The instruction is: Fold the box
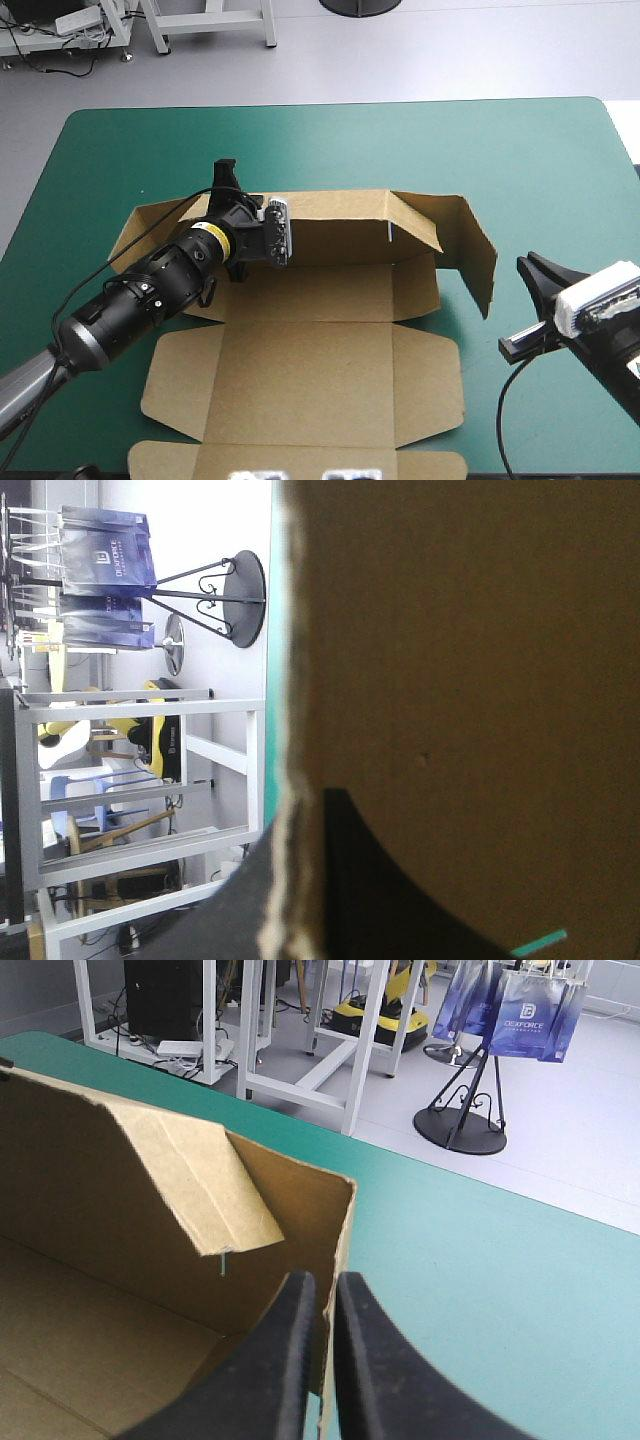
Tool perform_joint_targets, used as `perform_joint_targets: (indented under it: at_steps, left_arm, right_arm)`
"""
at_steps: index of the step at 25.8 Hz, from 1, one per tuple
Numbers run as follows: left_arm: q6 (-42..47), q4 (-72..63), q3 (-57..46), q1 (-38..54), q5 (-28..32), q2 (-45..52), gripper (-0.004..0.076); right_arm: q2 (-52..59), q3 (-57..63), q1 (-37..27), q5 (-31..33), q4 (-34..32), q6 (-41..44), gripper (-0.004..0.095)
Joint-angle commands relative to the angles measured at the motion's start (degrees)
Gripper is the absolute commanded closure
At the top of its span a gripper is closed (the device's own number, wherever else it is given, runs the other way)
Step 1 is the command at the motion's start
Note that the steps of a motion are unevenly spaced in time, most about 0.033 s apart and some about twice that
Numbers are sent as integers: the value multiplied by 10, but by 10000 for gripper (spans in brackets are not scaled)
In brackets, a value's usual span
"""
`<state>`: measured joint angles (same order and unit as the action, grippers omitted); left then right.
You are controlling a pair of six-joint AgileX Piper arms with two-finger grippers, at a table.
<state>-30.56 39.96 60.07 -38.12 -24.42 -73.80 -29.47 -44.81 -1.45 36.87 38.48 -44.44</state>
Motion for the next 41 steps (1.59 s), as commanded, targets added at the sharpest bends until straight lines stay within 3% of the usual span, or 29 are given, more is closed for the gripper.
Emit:
perform_joint_targets:
  at_steps: [1, 5, 10, 12, 20, 29, 35, 41]
  left_arm:
    - [6, 60, 12, -4, 31, 15, 727]
    - [24, 95, 12, -4, 50, 14, 727]
    - [285, 294, 12, -4, 41, -11, 729]
    - [329, 339, 12, -7, 36, -23, 729]
    - [369, 352, 12, -68, 11, -39, 729]
    - [406, 388, 12, -71, -59, -39, 729]
    - [427, 402, 12, -71, -59, -44, 729]
    - [430, 402, 12, -71, -57, -54, 729]
  right_arm:
    - [-32, -30, 1, -33, 8, 1, 828]
    - [-104, -91, 1, -26, 8, -1, 828]
    - [-199, -165, 1, -21, 8, -3, 828]
    - [-233, -191, 1, -6, 8, 3, 828]
    - [-356, -308, 1, 49, 12, 4, 932]
    - [-506, -445, 1, 112, -20, 30, 932]
    - [-597, -533, 1, 186, -3, 42, 933]
    - [-641, -549, 10, 207, 20, 42, 932]
